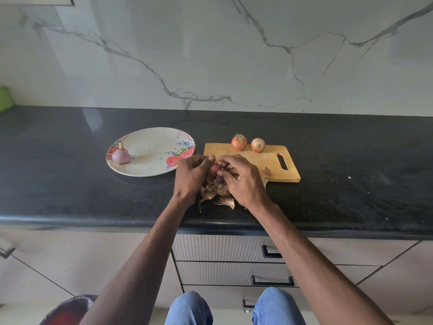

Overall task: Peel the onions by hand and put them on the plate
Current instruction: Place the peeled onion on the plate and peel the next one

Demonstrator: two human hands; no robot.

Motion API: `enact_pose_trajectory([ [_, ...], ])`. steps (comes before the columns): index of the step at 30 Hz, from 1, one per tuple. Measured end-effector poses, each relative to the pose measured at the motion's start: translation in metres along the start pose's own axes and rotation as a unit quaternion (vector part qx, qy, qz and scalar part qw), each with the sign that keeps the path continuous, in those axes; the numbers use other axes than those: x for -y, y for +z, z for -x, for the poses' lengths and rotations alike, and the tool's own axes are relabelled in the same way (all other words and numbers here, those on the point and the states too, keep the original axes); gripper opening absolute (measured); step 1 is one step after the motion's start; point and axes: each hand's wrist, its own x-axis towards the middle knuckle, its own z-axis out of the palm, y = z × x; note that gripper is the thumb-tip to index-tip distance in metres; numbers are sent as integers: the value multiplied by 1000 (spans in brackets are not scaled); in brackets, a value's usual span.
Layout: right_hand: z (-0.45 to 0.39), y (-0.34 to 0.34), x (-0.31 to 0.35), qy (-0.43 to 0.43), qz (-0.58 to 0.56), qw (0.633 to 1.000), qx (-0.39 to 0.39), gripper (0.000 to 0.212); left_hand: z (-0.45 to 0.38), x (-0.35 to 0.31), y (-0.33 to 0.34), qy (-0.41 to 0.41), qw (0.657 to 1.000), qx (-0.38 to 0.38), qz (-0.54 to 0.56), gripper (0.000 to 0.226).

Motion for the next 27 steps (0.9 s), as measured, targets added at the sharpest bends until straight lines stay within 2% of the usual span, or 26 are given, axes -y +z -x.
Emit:
enact_pose_trajectory([
  [2, -1, 0, -1, 7, -6, 1000, -8, 22, 1, 0, 0, 1, 1000, 5, 3, 25],
  [6, -2, -1, -2, 30, -13, 999, -28, 9, 1, -1, 0, -3, 1000, 23, 14, 23],
  [10, -2, 0, -2, 19, 15, 999, -38, 8, 3, -5, 3, -17, 998, 42, 34, 17],
  [13, -3, 2, -2, 2, 29, 999, -31, 7, 3, -5, 2, -21, 998, 55, 37, 21],
  [23, 0, 5, -2, -13, 65, 998, -18, 7, 1, -4, 3, -47, 997, 29, 46, 31],
  [27, 1, 6, -3, -15, 80, 996, -19, 7, -2, -3, 1, -78, 993, -11, 87, 31],
])
